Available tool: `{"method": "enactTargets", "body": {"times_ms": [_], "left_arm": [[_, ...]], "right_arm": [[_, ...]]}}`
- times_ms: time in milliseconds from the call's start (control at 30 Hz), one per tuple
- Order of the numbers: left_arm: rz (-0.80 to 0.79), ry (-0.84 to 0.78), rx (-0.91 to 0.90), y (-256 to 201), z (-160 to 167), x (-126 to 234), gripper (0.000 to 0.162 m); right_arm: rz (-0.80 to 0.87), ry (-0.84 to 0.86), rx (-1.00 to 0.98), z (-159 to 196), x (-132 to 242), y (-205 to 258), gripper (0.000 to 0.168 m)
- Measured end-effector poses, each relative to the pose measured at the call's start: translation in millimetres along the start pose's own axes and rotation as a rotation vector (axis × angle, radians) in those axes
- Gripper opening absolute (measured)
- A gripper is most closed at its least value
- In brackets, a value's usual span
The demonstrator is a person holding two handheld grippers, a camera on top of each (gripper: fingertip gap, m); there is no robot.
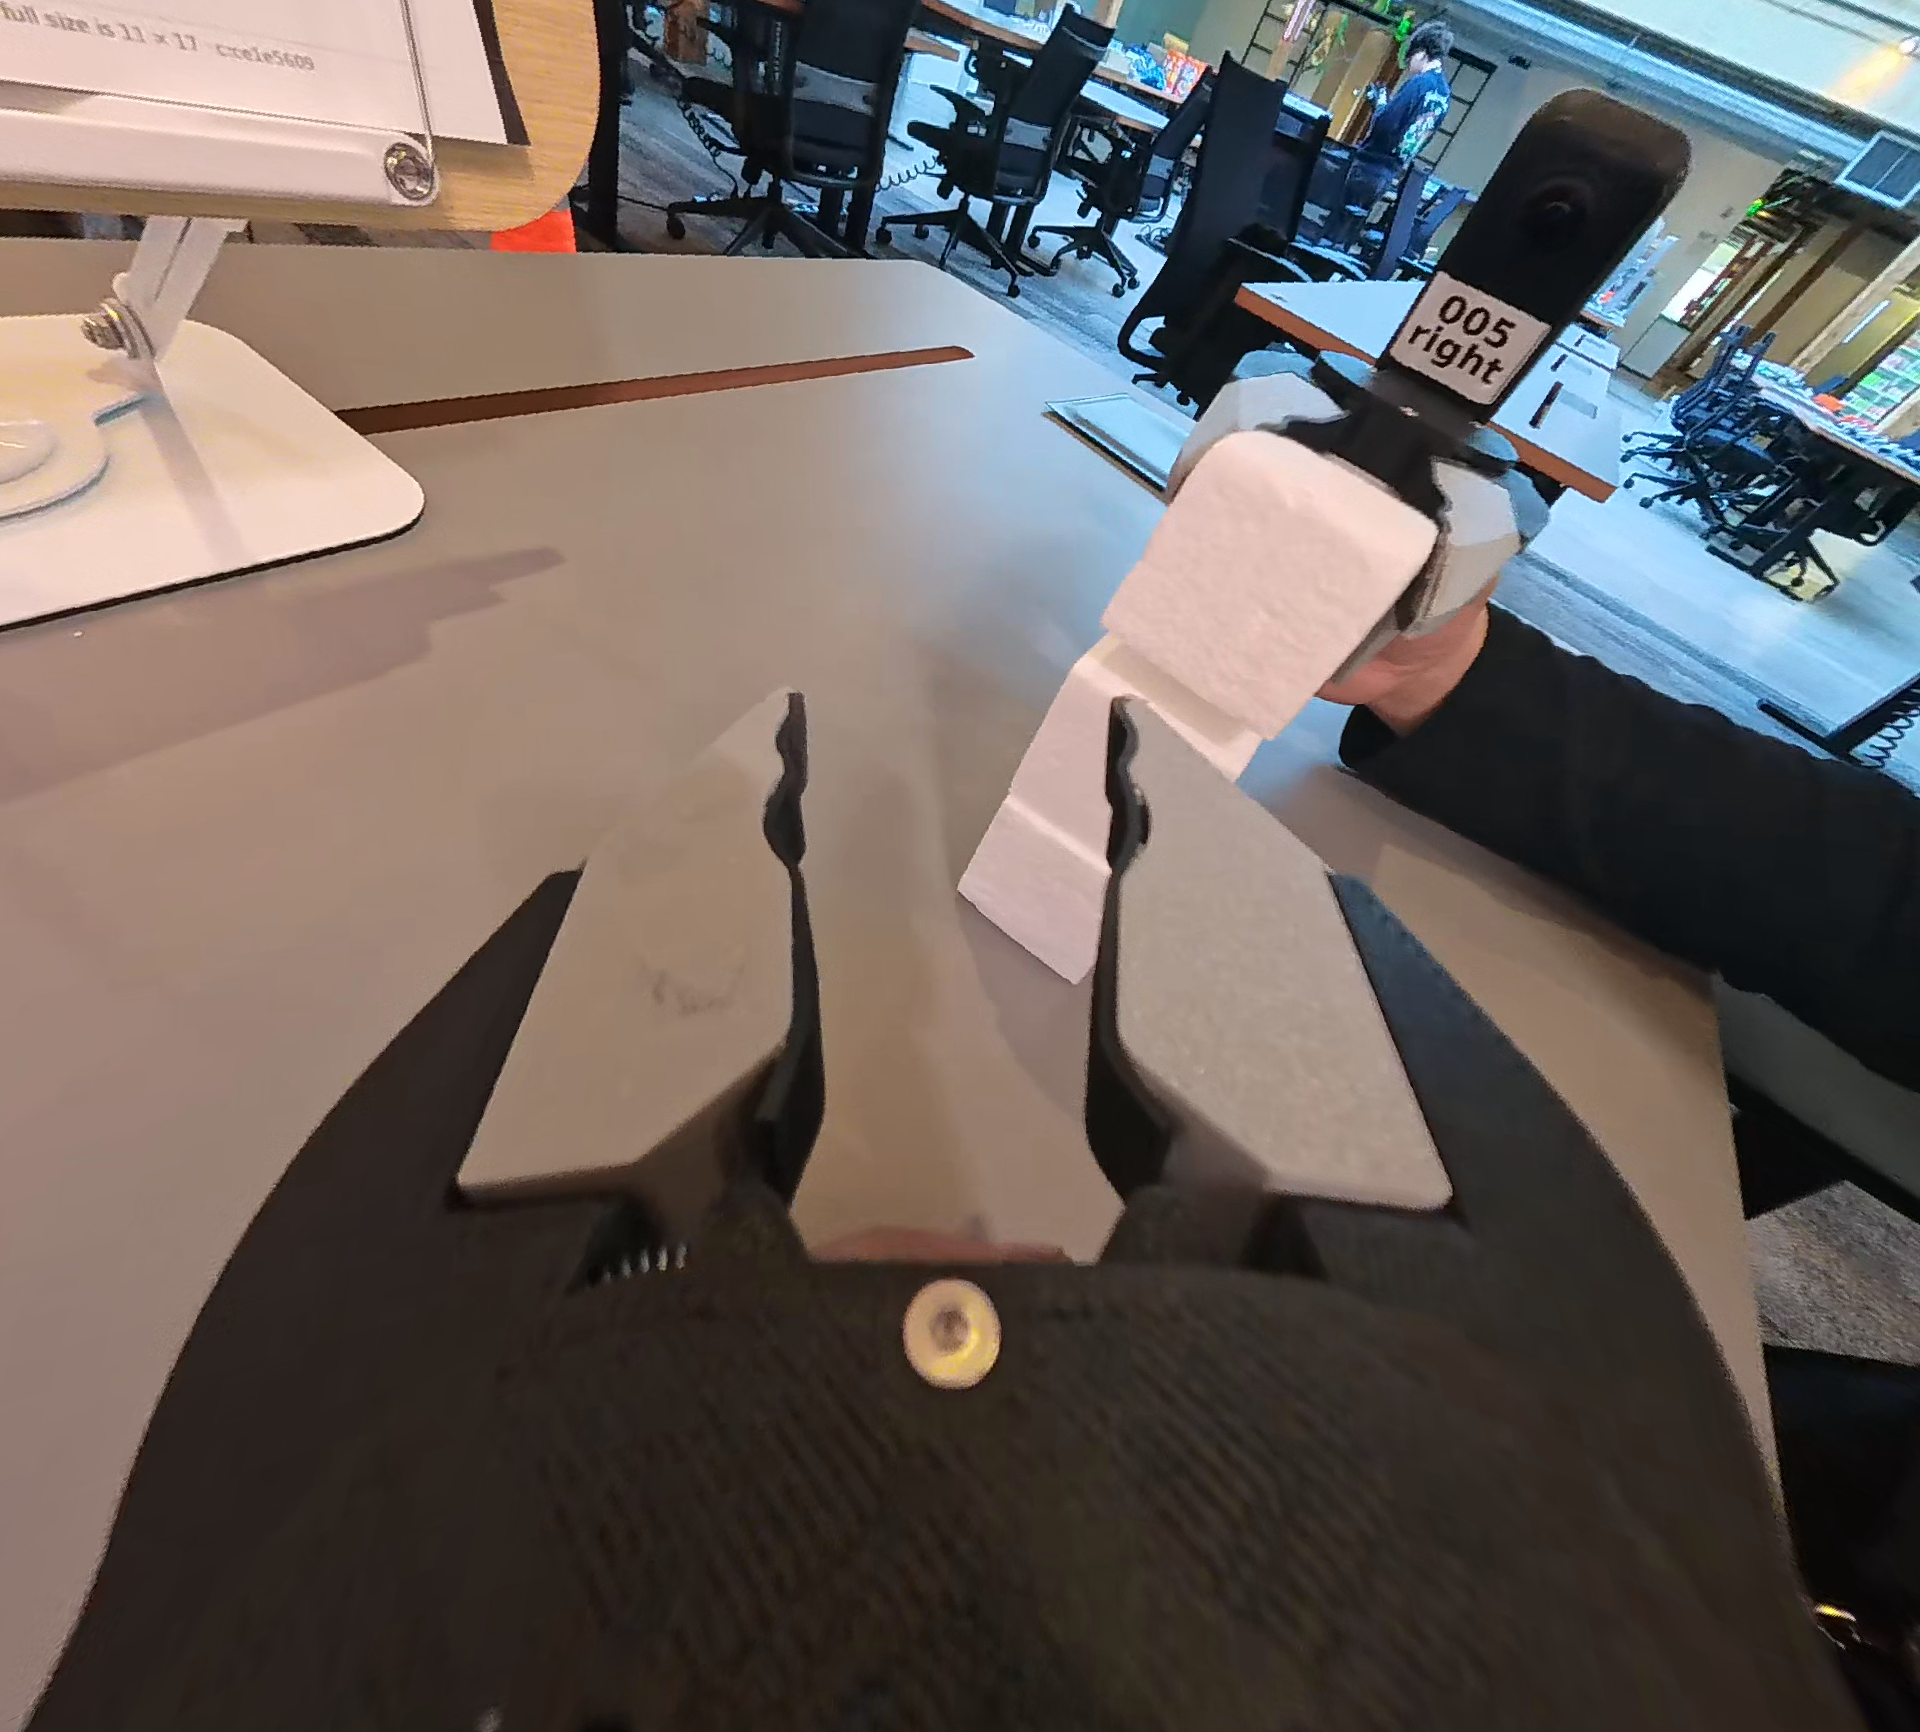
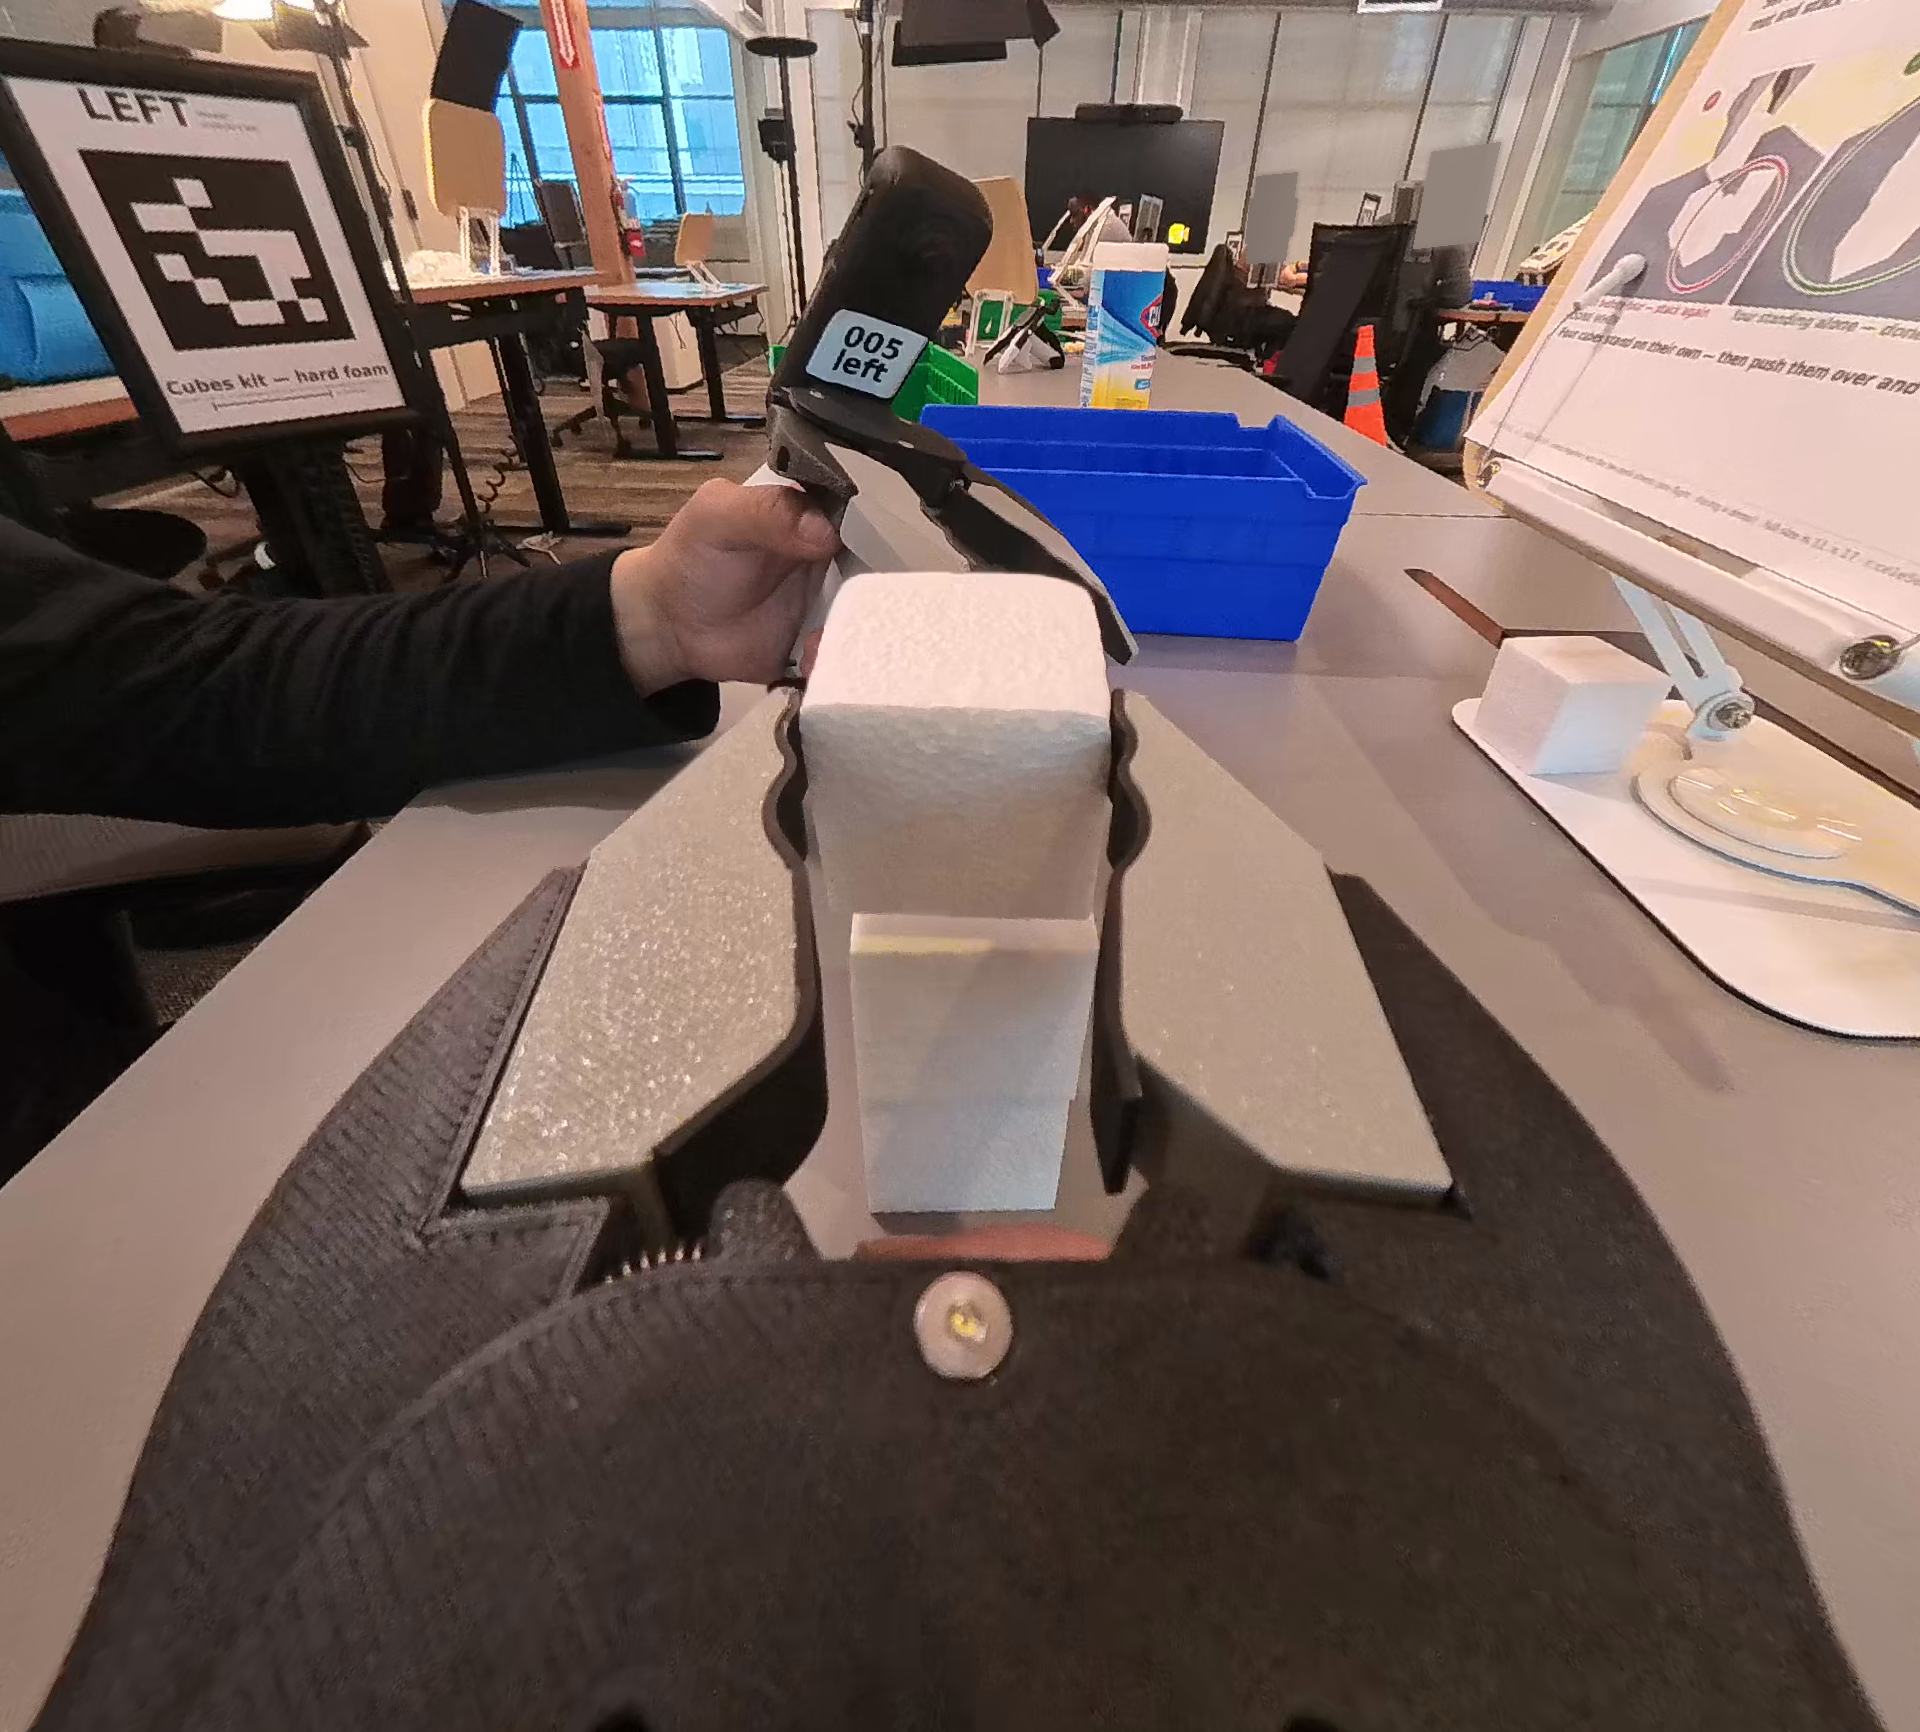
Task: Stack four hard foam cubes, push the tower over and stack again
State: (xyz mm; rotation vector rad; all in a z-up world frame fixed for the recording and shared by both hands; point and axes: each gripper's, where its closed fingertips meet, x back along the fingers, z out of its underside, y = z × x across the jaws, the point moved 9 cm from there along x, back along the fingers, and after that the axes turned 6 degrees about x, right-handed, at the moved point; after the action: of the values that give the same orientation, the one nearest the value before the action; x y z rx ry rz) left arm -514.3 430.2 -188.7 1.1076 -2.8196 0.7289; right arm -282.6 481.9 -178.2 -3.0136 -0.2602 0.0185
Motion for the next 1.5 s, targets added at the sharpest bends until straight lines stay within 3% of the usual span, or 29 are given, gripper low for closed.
{"method": "enactTargets", "body": {"times_ms": [1367, 1500], "left_arm": [[-0.001, 0.018, -0.011, -1.8, 1.0, -1.1, 0.056], [0.0, 0.017, -0.009, -1.7, 0.7, -0.8, 0.056]], "right_arm": [[0.0, 0.026, -0.016, 5.4, -1.7, -1.2, 0.056], [0.008, 0.035, -0.022, 6.4, -2.4, -1.7, 0.062]]}}
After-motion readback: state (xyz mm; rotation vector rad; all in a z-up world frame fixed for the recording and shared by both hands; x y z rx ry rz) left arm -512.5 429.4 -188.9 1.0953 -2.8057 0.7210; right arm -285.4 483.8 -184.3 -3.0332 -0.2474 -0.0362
